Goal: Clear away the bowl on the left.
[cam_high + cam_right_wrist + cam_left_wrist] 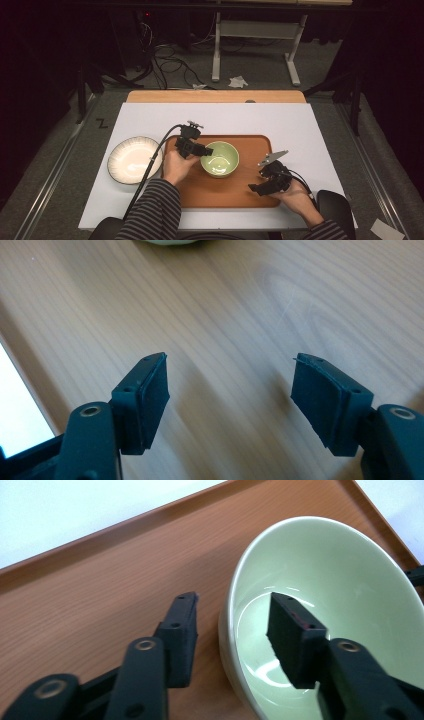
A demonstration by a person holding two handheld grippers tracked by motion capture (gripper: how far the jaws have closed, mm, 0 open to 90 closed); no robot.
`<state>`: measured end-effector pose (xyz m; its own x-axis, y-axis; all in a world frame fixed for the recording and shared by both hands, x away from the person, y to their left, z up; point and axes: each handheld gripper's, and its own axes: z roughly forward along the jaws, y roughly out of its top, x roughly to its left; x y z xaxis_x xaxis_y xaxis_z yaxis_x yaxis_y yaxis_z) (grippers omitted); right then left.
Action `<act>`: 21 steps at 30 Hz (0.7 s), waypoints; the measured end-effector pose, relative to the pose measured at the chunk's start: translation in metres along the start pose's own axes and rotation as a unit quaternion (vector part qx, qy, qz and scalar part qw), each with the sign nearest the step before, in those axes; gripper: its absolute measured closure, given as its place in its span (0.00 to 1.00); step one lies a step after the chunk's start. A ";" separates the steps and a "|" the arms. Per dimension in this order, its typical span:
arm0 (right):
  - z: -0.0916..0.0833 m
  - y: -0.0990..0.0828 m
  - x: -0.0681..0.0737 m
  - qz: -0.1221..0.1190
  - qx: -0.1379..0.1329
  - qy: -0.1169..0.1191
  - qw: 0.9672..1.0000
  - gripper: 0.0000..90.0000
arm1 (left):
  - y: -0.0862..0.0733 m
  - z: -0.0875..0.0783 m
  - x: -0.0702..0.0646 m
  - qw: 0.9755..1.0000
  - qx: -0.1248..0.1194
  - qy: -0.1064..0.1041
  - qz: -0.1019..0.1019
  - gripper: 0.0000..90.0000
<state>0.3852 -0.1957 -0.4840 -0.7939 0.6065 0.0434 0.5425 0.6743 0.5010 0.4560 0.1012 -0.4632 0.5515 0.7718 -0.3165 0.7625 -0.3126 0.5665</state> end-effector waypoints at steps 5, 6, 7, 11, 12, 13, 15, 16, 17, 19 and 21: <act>0.000 0.001 0.001 -0.002 0.002 0.000 1.000 0.36 | -0.001 -0.011 -0.002 1.000 -0.012 0.004 0.016 0.54; 0.000 0.001 0.001 -0.001 0.002 -0.001 1.000 0.36 | -0.001 -0.013 -0.003 1.000 -0.013 0.004 0.018 0.54; 0.000 0.001 0.001 -0.002 0.001 0.000 1.000 0.36 | -0.001 -0.017 -0.002 1.000 -0.017 0.003 0.019 0.54; 0.000 0.000 0.000 -0.001 0.001 0.000 1.000 0.36 | -0.002 -0.027 -0.002 0.999 -0.029 0.005 0.019 0.53; 0.000 0.000 0.000 0.000 0.001 0.000 1.000 0.36 | -0.002 -0.029 -0.001 0.999 -0.027 0.006 0.022 0.52; 0.000 0.000 0.000 0.000 0.001 0.000 1.000 0.36 | -0.002 -0.031 -0.001 0.999 -0.028 0.007 0.023 0.52; 0.000 0.001 0.001 -0.001 0.002 0.000 1.000 0.36 | -0.003 -0.035 0.000 0.999 -0.030 0.009 0.024 0.52; 0.000 0.001 0.001 -0.001 0.001 0.000 1.000 0.36 | -0.004 -0.036 -0.001 0.999 -0.034 0.009 0.022 0.52; 0.000 0.001 0.001 -0.001 0.001 0.000 1.000 0.36 | -0.004 -0.039 0.000 0.999 -0.034 0.008 0.025 0.52; 0.001 0.001 0.000 -0.001 0.002 0.000 1.000 0.36 | -0.005 -0.043 0.000 0.999 -0.038 0.008 0.026 0.52; 0.000 0.001 0.000 -0.001 0.001 0.001 1.000 0.36 | -0.007 -0.045 0.000 0.999 -0.037 0.010 0.028 0.52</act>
<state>0.3855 -0.1952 -0.4839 -0.7953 0.6047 0.0435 0.5413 0.6759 0.5002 0.4358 0.1283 -0.4329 0.5844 0.7659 -0.2681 0.7034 -0.3134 0.6380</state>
